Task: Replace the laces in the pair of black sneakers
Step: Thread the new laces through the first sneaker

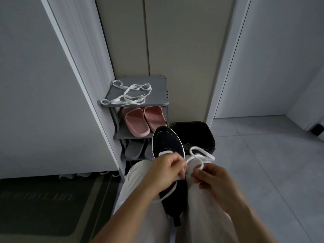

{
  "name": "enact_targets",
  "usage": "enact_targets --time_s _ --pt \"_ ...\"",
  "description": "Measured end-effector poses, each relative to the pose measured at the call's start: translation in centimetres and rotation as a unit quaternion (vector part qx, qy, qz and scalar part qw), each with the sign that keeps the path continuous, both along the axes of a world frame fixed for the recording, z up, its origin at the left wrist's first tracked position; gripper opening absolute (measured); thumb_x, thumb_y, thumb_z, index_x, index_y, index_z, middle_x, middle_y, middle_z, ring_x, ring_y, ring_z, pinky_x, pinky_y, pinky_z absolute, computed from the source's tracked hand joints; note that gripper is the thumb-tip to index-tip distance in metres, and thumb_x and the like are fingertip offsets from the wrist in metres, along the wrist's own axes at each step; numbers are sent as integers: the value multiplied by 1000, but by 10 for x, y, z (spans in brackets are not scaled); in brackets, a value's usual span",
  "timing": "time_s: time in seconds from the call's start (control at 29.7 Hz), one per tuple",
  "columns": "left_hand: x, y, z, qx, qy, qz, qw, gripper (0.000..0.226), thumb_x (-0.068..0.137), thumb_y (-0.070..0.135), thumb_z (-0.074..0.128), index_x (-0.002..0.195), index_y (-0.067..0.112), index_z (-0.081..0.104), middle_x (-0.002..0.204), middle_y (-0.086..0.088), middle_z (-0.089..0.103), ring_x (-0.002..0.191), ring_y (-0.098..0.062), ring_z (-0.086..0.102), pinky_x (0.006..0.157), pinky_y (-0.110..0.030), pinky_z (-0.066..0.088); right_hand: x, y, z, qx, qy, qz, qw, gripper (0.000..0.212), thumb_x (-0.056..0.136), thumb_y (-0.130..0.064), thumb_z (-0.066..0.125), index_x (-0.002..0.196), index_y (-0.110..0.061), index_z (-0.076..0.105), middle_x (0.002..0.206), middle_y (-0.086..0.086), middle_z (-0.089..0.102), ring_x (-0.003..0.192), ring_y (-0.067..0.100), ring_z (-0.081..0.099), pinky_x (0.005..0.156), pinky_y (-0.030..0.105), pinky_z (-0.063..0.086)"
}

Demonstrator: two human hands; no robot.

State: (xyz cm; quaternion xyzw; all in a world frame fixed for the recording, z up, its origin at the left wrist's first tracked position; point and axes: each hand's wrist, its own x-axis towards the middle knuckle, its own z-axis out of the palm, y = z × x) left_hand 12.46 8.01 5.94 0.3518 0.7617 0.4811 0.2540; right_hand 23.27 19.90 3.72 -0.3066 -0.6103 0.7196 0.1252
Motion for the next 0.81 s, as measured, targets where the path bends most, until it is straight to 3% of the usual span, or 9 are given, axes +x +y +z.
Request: enact_targets --time_s 0.03,0.1,0.2,0.34,0.4,0.5,0.64,0.74,0.81 --pt "2 -8 -6 -65 112 -40 991 10 89 22 58 85 17 66 75 8 61 67 -3 55 62 -21 43 1 2 -2 42 -17 -8 999 13 82 -1 64 70 -3 65 62 7 66 53 8 56 49 15 45" --pt "6 -16 -21 -150 379 -61 911 12 73 24 73 83 24 66 81 10 50 83 -8 51 65 -20 37 1 3 -7 109 -50 -9 993 13 83 -5 65 72 1 64 63 6 69 51 8 56 52 16 45" --pt "6 -9 -30 -152 489 -54 858 40 45 25 82 78 29 58 76 10 46 76 -9 44 61 -18 38 -1 -1 -11 175 -85 -1 981 18 81 -12 68 66 -6 63 65 7 70 47 7 54 56 23 45" --pt "-21 -6 -21 -127 393 -105 905 15 73 17 69 87 21 65 83 8 45 88 -13 48 73 -21 26 -5 -3 -12 197 -96 -16 975 27 79 -13 71 54 -17 61 61 8 68 41 5 49 52 23 40" --pt "-31 -6 -15 -120 312 -109 936 7 80 14 65 87 15 66 83 8 47 82 -10 48 72 -24 34 -6 -4 -11 202 -95 -18 975 31 80 -12 70 51 -20 60 52 -1 64 38 2 47 48 17 38" --pt "-34 -6 -15 -88 257 -5 962 6 80 11 66 83 13 62 74 11 45 70 -7 46 66 -26 40 -10 -7 -12 196 -89 -24 976 32 81 -10 68 54 -19 55 53 -7 66 36 1 44 45 15 38" --pt "-19 -15 -10 -105 193 151 964 31 76 24 73 88 20 45 68 9 41 59 -4 40 55 -19 33 -13 -12 -14 224 -95 -33 969 28 80 -13 69 56 -13 55 46 -9 59 35 3 42 43 15 36" --pt "10 -27 -17 -151 194 126 961 17 82 31 68 85 22 53 68 8 53 61 -3 49 59 -19 38 -16 -12 -16 252 -98 -40 962 25 78 -13 71 60 -5 56 52 -2 54 45 11 44 51 28 41" --pt "32 -31 -28 -167 121 80 975 10 87 26 61 97 23 63 86 7 66 80 -7 61 74 -21 47 -17 -12 -18 273 -100 -41 956 29 77 -15 71 55 -11 53 50 -4 52 50 13 45 55 34 44"
